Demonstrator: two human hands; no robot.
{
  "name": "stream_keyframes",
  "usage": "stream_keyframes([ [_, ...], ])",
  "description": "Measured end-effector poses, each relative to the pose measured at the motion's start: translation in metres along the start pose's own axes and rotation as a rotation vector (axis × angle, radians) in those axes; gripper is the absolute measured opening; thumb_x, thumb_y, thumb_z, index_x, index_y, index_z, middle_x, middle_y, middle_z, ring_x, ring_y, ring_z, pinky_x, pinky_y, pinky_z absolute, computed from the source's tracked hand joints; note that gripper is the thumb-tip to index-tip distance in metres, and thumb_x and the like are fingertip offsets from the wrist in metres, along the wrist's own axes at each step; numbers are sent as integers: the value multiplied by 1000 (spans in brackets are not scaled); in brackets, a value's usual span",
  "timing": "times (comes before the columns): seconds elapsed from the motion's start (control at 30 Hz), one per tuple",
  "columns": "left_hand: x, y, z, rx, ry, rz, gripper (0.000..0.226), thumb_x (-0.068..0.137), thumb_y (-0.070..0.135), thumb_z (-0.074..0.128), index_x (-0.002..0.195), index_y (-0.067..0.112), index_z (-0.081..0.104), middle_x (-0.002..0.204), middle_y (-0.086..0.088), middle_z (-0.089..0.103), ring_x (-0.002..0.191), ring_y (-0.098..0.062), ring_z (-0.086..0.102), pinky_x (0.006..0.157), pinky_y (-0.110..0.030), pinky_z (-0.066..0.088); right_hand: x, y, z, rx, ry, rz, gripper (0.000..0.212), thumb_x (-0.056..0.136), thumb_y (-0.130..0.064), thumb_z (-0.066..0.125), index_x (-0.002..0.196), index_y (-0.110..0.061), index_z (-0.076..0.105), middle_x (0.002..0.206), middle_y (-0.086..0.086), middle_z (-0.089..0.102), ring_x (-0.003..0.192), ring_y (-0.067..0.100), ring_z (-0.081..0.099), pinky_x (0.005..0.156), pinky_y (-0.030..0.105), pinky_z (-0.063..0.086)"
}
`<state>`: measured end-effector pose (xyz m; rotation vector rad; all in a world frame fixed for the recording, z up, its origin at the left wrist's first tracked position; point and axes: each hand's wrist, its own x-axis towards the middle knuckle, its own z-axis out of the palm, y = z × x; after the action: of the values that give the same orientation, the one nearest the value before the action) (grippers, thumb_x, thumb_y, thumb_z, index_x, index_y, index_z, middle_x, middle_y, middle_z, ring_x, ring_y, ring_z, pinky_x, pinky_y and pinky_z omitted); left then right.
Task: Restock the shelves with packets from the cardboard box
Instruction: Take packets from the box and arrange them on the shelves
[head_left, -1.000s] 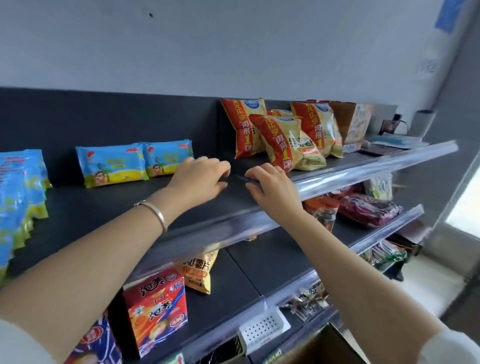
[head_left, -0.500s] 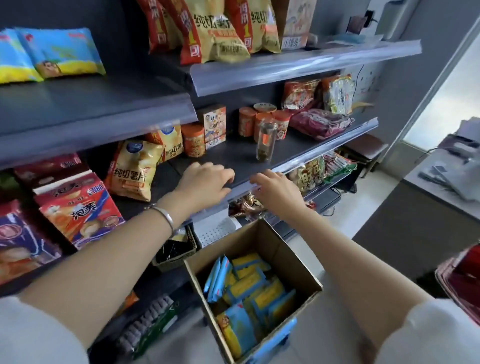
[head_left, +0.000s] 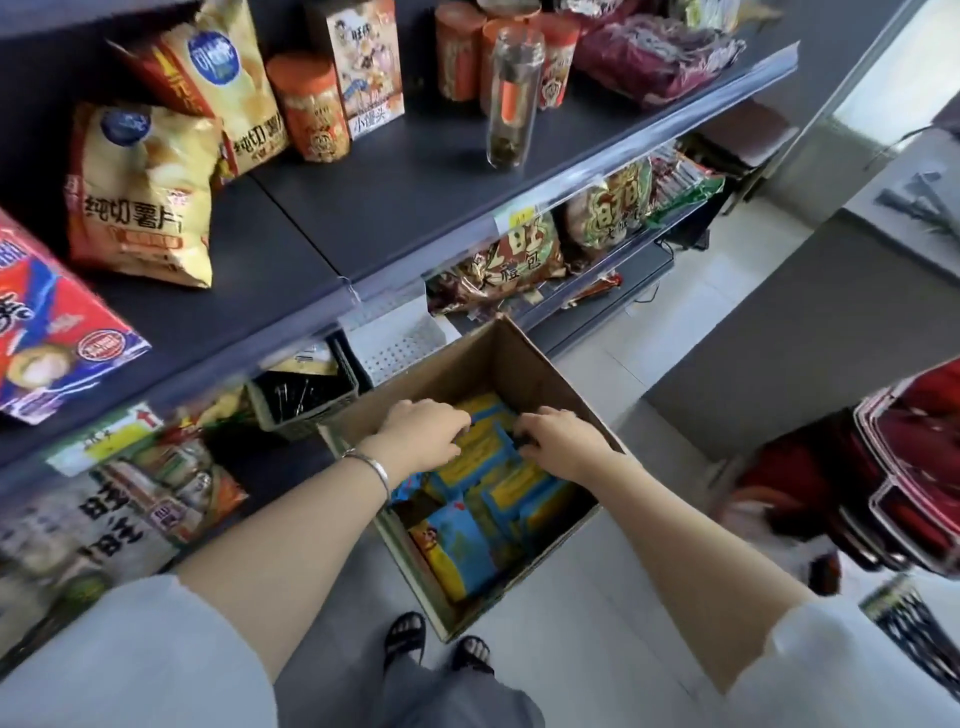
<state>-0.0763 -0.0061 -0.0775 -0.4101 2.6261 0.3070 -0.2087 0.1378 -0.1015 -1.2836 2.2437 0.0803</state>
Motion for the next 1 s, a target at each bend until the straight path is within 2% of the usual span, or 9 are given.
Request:
stream_keyframes([
  [0.1,16,-2,34,18,-164,20,26,94,25,52,118,18,54,117,-3,59,112,-24,53,84,-36,43,7,9,26,43,-97,39,36,91,-29,52,126,-23,54,119,9,52,112,35,53,91,40,47],
  [0.23,37,3,69,51,-304,33,36,92,23,56,128,18,51,127,-5,55,120,-26,50,87,-39,45,17,23,47,111,-114,72,41,90,-20,54,131,-21,52,126,11,53,117,32,52,97,36,44],
  [0.37,53,12,94,99,-371,64,25,90,19,59,115,13,55,119,-8,59,113,-30,55,84,-40,47,29,31,60,126,-144,84,45,90,-16,52,135,-21,49,134,12,47,123,33,47,102,34,41],
  [0.5,54,16,109,87,-434,58,29,87,15,62,115,10,54,120,-10,57,111,-33,57,83,-42,49,37,27,63,-12,-240,35,51,91,-11,46,140,-26,42,145,8,36,128,35,36,105,42,38],
  [0.6,52,16,110,54,-474,63,33,87,17,64,117,9,52,122,-12,55,111,-34,57,86,-45,50,39,21,62,-143,-273,17,48,93,-13,42,139,-28,42,144,6,36,130,34,30,104,46,38],
  [0.67,51,15,105,41,-514,77,39,85,21,67,118,10,52,120,-10,56,108,-32,58,81,-42,50,39,17,59,-243,-258,22,45,95,-15,40,138,-29,44,143,6,34,132,36,25,105,46,35],
  [0.83,49,4,83,-32,-510,127,39,83,22,69,116,12,51,110,-3,57,100,-23,56,76,-35,46,39,13,50,-363,-287,0,38,97,-17,41,131,-29,52,140,6,37,133,35,24,105,44,35],
  [0.93,48,-12,69,-100,-432,112,23,82,21,68,92,16,48,85,1,48,77,-19,47,63,-33,38,36,14,38,-290,-315,-16,40,94,-13,47,129,-32,52,135,2,42,129,30,33,100,40,40],
  [1.0,45,-24,55,-132,-366,45,27,81,20,67,81,17,40,73,3,39,66,-17,39,56,-30,32,32,13,29,-261,-281,-15,40,92,-11,49,127,-31,53,129,1,48,123,28,41,88,36,44],
])
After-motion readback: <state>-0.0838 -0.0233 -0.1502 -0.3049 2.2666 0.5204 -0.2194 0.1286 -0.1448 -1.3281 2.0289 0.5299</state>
